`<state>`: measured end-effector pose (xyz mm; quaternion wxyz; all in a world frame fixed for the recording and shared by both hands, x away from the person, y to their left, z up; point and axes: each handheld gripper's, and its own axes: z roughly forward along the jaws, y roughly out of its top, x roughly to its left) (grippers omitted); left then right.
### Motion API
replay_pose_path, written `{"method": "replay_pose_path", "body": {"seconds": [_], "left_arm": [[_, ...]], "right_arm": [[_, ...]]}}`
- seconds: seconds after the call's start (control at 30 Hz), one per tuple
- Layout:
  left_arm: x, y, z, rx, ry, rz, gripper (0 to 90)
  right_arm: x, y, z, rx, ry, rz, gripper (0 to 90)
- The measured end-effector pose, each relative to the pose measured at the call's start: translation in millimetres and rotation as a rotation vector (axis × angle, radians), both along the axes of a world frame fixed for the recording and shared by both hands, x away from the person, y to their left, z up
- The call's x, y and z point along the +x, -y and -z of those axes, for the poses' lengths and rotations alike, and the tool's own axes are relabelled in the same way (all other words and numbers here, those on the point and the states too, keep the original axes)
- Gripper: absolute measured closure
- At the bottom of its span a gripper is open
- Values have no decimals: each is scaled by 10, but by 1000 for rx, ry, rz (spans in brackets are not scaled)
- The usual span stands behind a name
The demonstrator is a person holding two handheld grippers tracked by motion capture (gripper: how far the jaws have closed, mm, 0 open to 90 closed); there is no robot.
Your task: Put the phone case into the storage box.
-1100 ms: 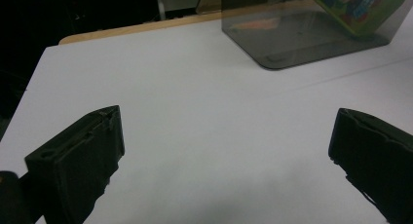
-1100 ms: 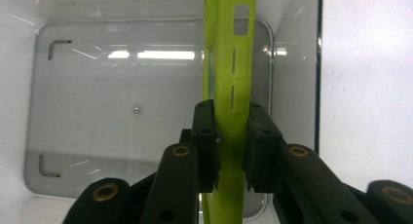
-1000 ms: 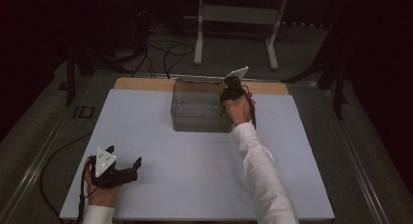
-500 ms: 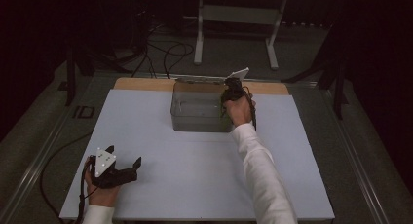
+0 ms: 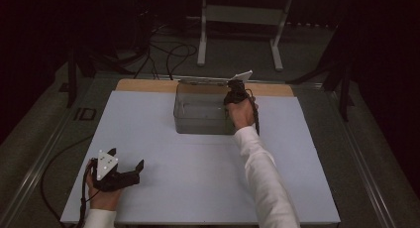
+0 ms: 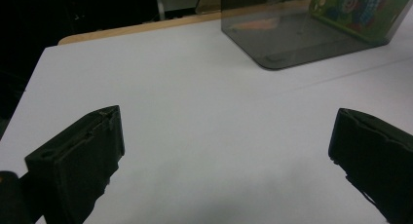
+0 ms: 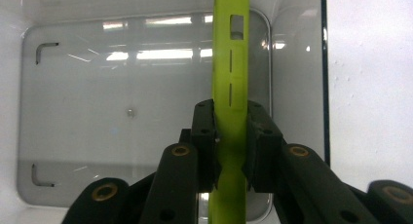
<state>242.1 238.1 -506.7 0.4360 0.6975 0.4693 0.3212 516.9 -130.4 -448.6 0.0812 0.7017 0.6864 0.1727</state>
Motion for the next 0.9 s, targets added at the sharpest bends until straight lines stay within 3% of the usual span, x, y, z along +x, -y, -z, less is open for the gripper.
{"method": "replay_pose_path", "body": {"seconds": [0.33, 0.7, 0.73, 0.9], "left_arm": [[-2, 4, 1, 1, 0, 1, 1], [-2, 10, 3, 4, -1, 0, 1], [-1, 11, 3, 3, -1, 0, 1], [1, 11, 5, 2, 1, -2, 1]], "right_arm": [[-67, -34, -74, -92, 65, -74, 667], [-215, 1, -220, -77, 127, -157, 575], [-249, 14, -250, -89, 154, -175, 567], [-299, 50, -298, -76, 186, -211, 490]]}}
